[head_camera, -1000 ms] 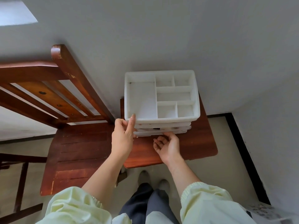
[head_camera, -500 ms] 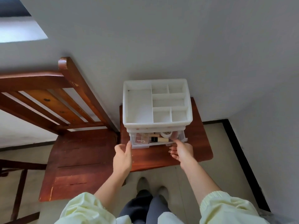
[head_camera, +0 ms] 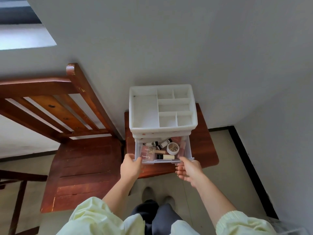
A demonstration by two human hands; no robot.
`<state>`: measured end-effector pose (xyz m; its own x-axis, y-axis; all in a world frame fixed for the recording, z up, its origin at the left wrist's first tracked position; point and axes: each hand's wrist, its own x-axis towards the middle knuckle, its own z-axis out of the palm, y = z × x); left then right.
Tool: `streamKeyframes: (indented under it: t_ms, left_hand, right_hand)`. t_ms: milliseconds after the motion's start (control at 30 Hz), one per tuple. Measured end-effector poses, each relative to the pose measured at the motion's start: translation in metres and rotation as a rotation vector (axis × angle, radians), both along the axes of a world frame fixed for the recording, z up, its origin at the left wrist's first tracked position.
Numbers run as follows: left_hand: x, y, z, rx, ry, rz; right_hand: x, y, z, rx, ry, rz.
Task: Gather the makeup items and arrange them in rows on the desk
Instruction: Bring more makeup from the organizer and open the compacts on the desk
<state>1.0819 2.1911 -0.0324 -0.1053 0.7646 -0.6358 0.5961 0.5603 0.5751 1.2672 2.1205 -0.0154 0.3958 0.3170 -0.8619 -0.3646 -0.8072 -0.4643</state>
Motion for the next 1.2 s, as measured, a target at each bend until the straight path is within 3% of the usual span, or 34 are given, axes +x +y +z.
streamKeyframes:
  t_ms: [100, 167, 233, 300, 367, 467, 633, 733, 967, 1067, 1200]
  left_hand:
    - [-0.003, -0.002, 0.009, 0.144, 0.204, -0.106]
    - [-0.005, -0.004, 0.010, 0.389, 0.245, -0.202]
    - [-0.002, -0.002, 0.007, 0.563, 0.247, -0.441]
    - [0.007, 0.002, 0.002, 0.624, 0.292, -0.660]
    - [0.018, 0.006, 0.002, 0.625, 0.359, -0.779]
    - [0.034, 0.014, 0.004, 0.437, 0.503, -0.835]
    - [0.058, 0.029, 0.001, 0.348, 0.793, -1.080]
    - [0.066, 0.033, 0.000, 0.314, 0.797, -1.071]
    - [0.060, 0.028, -0.005, 0.280, 0.611, -0.904]
    - [0.054, 0.024, -0.004, 0.281, 0.490, -0.785]
    - [0.048, 0.022, -0.003, 0.270, 0.411, -0.676]
  right_hand:
    - [0.009, -0.003, 0.004, -0.030, -0.106, 0.222]
    - [0.016, -0.004, 0.004, 0.043, -0.359, 0.359]
    - [0.021, 0.002, 0.007, 0.153, -0.581, 0.490]
    - [0.021, 0.014, 0.010, 0.226, -0.676, 0.660]
    - [0.015, 0.026, 0.011, 0.218, -0.757, 0.880]
    - [0.005, 0.042, 0.004, 0.147, -0.895, 1.132]
    - [-0.002, 0.059, -0.003, 0.015, -0.973, 1.313]
    - [0.001, 0.066, -0.004, 0.031, -0.927, 1.303]
    - [0.013, 0.063, -0.013, 0.114, -0.879, 1.238]
    - [0.018, 0.056, -0.012, 0.254, -0.807, 0.940]
    - [0.027, 0.039, 0.004, 0.446, -0.235, 0.316]
